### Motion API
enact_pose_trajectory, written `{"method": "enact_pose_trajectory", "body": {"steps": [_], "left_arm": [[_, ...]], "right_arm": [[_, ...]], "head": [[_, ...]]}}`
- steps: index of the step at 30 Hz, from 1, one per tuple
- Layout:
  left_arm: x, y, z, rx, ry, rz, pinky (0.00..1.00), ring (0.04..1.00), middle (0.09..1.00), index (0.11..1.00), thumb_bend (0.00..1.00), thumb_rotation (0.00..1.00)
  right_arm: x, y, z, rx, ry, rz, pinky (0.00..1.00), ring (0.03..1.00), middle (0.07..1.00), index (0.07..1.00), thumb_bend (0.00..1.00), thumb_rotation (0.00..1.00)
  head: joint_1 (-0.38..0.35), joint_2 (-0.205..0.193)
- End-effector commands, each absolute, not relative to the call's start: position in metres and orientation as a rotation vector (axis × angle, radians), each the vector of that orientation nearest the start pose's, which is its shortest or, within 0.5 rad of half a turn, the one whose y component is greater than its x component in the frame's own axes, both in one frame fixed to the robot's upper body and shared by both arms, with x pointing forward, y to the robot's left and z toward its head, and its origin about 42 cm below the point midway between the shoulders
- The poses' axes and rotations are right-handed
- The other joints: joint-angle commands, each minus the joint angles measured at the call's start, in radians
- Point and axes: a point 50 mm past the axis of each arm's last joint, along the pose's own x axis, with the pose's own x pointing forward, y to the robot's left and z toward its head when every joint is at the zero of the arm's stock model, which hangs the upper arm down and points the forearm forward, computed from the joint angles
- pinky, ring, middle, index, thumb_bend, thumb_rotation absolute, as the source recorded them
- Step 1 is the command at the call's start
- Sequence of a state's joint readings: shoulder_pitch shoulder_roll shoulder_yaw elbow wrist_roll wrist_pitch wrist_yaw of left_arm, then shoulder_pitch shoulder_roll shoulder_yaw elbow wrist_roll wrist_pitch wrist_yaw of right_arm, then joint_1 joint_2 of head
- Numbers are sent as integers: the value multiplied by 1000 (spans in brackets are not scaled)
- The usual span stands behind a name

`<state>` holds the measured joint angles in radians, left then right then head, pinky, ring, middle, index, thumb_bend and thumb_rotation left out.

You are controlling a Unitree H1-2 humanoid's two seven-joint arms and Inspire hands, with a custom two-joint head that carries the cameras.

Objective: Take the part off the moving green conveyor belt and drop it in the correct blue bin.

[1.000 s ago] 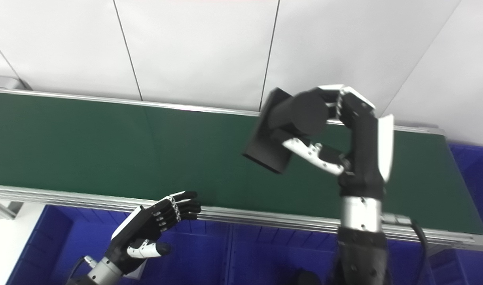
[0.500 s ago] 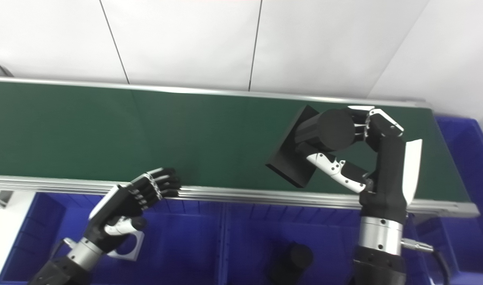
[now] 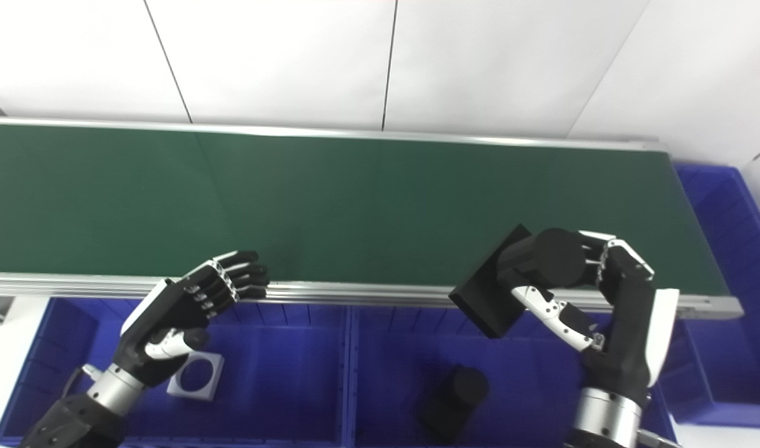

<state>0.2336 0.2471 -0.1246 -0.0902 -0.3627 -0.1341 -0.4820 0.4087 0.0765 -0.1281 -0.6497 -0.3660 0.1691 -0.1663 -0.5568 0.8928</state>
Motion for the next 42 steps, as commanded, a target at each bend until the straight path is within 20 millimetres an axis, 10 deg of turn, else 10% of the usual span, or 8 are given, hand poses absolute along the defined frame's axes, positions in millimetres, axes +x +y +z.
{"method": "enact_pose_trajectory", "body": {"steps": [1, 19, 42], "left_arm": [[198, 249, 91, -147, -43, -559, 759, 779, 791, 821, 969, 478], [197, 263, 94, -147, -25, -552, 759, 777, 786, 811, 965, 445], [193, 263, 96, -156, -18, -552, 766, 776, 785, 810, 966, 443]], "right_arm": [[138, -258, 184, -372, -147, -507, 400, 436, 507, 495, 518, 0], [108, -289, 91, -389, 154, -676, 321, 393, 479, 535, 515, 0], [116, -321, 34, -362, 302, -749, 338, 396, 480, 540, 515, 0]], "head": [[-3, 3], [-41, 18], [-16, 24]]}}
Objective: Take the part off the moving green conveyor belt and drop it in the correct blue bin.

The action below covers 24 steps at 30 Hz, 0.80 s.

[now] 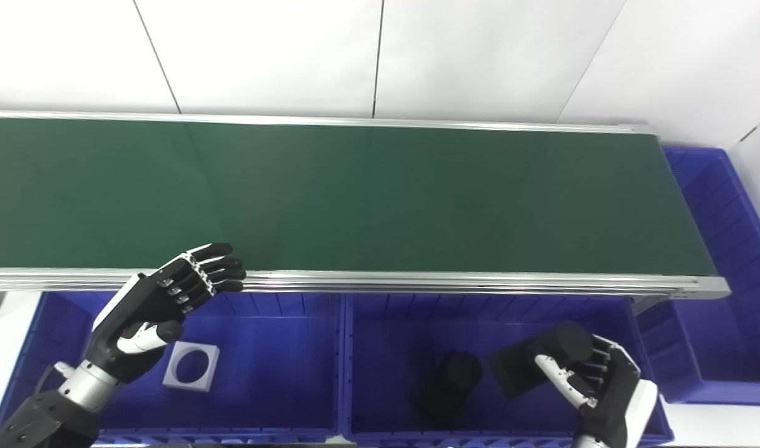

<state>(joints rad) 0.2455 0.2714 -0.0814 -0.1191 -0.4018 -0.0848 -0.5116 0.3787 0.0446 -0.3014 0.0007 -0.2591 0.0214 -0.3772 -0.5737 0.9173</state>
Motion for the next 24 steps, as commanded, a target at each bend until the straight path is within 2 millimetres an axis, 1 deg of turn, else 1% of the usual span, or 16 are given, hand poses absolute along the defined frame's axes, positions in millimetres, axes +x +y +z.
{"method": "enact_pose_trajectory", "body": {"steps": [1, 9, 10, 11, 12, 13, 14, 16, 17, 18, 20, 24], "left_arm": [[193, 263, 97, -156, -17, -552, 767, 778, 786, 810, 967, 442], [191, 263, 99, -142, -25, -552, 756, 773, 784, 814, 960, 453], [191, 263, 99, -142, -26, -553, 755, 773, 783, 815, 955, 454], [191, 262, 100, -142, -27, -552, 755, 773, 783, 815, 954, 455], [191, 262, 100, -142, -28, -552, 751, 772, 783, 816, 953, 456], [191, 262, 100, -142, -27, -552, 749, 771, 782, 816, 952, 456], [191, 262, 100, -143, -26, -552, 750, 772, 783, 818, 951, 454], [191, 261, 100, -144, -27, -553, 754, 774, 785, 818, 951, 454], [192, 261, 100, -142, -29, -554, 753, 773, 786, 818, 952, 456], [192, 261, 100, -141, -30, -554, 752, 772, 786, 818, 955, 460], [192, 260, 100, -142, -31, -553, 751, 770, 786, 817, 954, 458], [192, 258, 100, -141, -33, -555, 749, 769, 786, 816, 954, 459]], "right_arm": [[117, -322, 31, -364, 303, -748, 325, 389, 476, 545, 513, 0], [118, -321, 19, -375, 329, -739, 318, 388, 470, 548, 513, 0], [118, -321, 18, -370, 333, -731, 397, 422, 480, 533, 516, 0], [117, -321, 18, -350, 343, -708, 425, 433, 484, 528, 517, 0], [116, -320, 18, -336, 349, -691, 480, 525, 484, 521, 522, 0], [116, -320, 18, -331, 358, -664, 515, 583, 484, 516, 525, 0], [115, -320, 18, -328, 364, -645, 567, 641, 620, 659, 643, 39], [114, -319, 18, -328, 372, -609, 633, 719, 759, 800, 750, 90], [114, -319, 18, -324, 375, -598, 664, 759, 800, 841, 775, 119], [114, -319, 18, -322, 377, -591, 689, 791, 833, 874, 793, 138], [114, -319, 19, -323, 382, -574, 721, 827, 865, 904, 807, 168], [115, -319, 22, -328, 376, -549, 781, 871, 904, 943, 831, 215]], "head": [[2, -1], [14, 4], [14, 4], [17, 4], [17, 4], [17, 4], [17, 4], [21, 3], [25, 3], [27, 3], [30, 2], [33, -1]]}}
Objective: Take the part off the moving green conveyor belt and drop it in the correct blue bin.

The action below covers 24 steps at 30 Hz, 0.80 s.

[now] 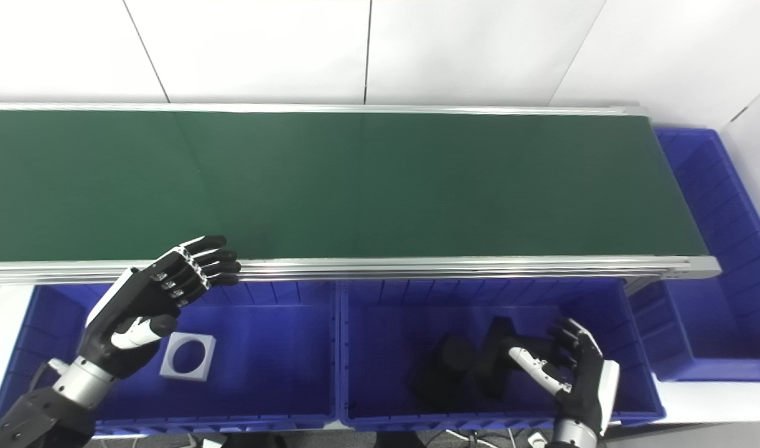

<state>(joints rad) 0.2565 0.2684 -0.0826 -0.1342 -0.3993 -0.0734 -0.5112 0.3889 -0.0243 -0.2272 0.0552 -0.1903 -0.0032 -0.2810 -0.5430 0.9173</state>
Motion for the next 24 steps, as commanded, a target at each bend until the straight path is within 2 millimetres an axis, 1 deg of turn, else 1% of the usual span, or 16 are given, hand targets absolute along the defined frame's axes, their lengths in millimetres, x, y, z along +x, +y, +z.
{"method": "enact_pose_trajectory", "body": {"steps": [1, 4, 10, 12, 14, 15, 16, 17, 18, 19, 20, 21, 23, 24], "left_arm": [[192, 258, 100, -138, -33, -554, 749, 769, 786, 816, 955, 462], [192, 257, 100, -135, -34, -553, 749, 768, 787, 817, 962, 470], [192, 255, 100, -140, -36, -558, 755, 771, 790, 819, 959, 466], [192, 254, 100, -140, -37, -560, 755, 772, 790, 820, 961, 468], [192, 253, 99, -143, -36, -560, 754, 772, 790, 820, 967, 468], [192, 253, 99, -142, -36, -559, 754, 772, 790, 820, 969, 468], [192, 253, 99, -141, -36, -558, 752, 771, 788, 817, 975, 471], [193, 252, 99, -140, -37, -558, 751, 770, 788, 816, 978, 472], [193, 252, 98, -139, -38, -558, 750, 769, 787, 816, 979, 473], [193, 251, 98, -139, -38, -557, 749, 769, 787, 815, 980, 473], [193, 250, 98, -140, -38, -557, 747, 767, 786, 814, 984, 473], [193, 249, 97, -140, -37, -556, 745, 765, 785, 813, 989, 474], [193, 247, 97, -138, -36, -556, 745, 764, 784, 813, 991, 476], [192, 246, 96, -137, -37, -556, 744, 764, 784, 812, 994, 479]], "right_arm": [[115, -319, 23, -330, 377, -544, 789, 877, 910, 948, 835, 220], [116, -318, 26, -332, 369, -526, 835, 907, 940, 971, 849, 230], [120, -314, 40, -335, 333, -500, 893, 937, 956, 987, 884, 262], [122, -310, 49, -330, 295, -488, 903, 943, 956, 986, 879, 264], [125, -303, 62, -338, 254, -479, 884, 922, 936, 978, 859, 291], [126, -297, 71, -339, 230, -468, 876, 915, 929, 975, 853, 300], [126, -294, 77, -339, 215, -460, 857, 898, 910, 957, 849, 349], [127, -286, 87, -344, 185, -436, 851, 892, 904, 951, 847, 366], [128, -281, 94, -348, 164, -420, 803, 866, 887, 924, 825, 395], [129, -272, 106, -358, 129, -378, 787, 857, 881, 915, 818, 405], [131, -263, 116, -357, 94, -335, 741, 830, 868, 897, 822, 424], [133, -254, 125, -346, 64, -292, 716, 810, 851, 877, 828, 402], [135, -236, 141, -324, 22, -200, 712, 803, 843, 870, 827, 390], [137, -229, 146, -319, 9, -160, 729, 811, 843, 872, 817, 374]], "head": [[4, -1], [5, -1], [11, -5], [18, -6], [24, -8], [34, -9], [34, -9], [46, -13], [46, -13], [55, -15], [62, -19], [67, -20], [80, -23], [90, -25]]}}
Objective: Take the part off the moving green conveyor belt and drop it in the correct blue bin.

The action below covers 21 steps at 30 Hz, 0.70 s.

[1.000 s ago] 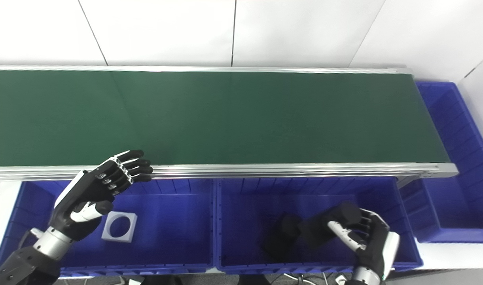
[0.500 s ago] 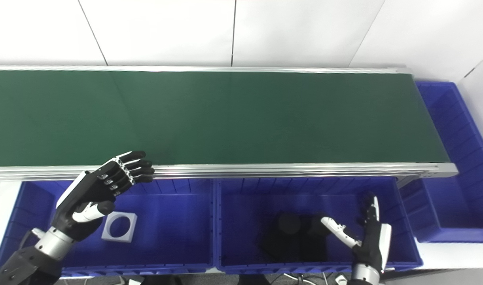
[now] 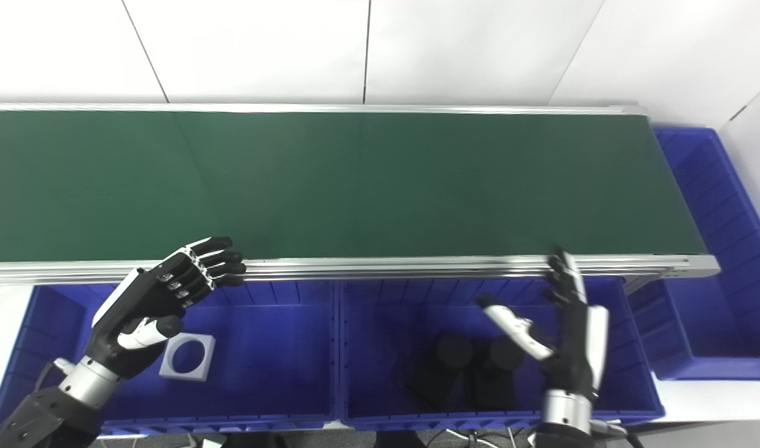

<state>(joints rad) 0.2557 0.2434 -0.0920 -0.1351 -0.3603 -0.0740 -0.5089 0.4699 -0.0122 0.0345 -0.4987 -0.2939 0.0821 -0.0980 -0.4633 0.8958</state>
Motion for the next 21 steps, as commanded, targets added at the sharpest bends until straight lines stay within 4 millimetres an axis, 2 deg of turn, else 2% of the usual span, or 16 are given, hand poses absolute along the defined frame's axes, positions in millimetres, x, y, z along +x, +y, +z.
{"method": "enact_pose_trajectory", "body": {"steps": [1, 5, 8, 17, 21], "left_arm": [[192, 245, 96, -136, -38, -556, 744, 765, 785, 812, 994, 481], [190, 241, 94, -141, -40, -554, 752, 770, 789, 816, 981, 474], [188, 238, 96, -143, -37, -551, 755, 774, 791, 819, 974, 476], [184, 230, 93, -148, -36, -529, 772, 798, 802, 825, 973, 452], [181, 226, 93, -143, -45, -515, 784, 823, 837, 840, 973, 453]], "right_arm": [[139, -220, 152, -306, -7, -120, 725, 808, 841, 869, 818, 366], [146, -196, 160, -252, -37, -15, 730, 808, 838, 859, 846, 337], [156, -182, 155, -218, -69, 78, 724, 810, 842, 860, 840, 370], [172, -162, 143, -183, -85, 192, 713, 798, 834, 859, 836, 497], [175, -157, 136, -158, -73, 228, 723, 796, 833, 861, 824, 540]], "head": [[16, -6], [49, -13], [87, -20], [156, -29], [194, -29]]}}
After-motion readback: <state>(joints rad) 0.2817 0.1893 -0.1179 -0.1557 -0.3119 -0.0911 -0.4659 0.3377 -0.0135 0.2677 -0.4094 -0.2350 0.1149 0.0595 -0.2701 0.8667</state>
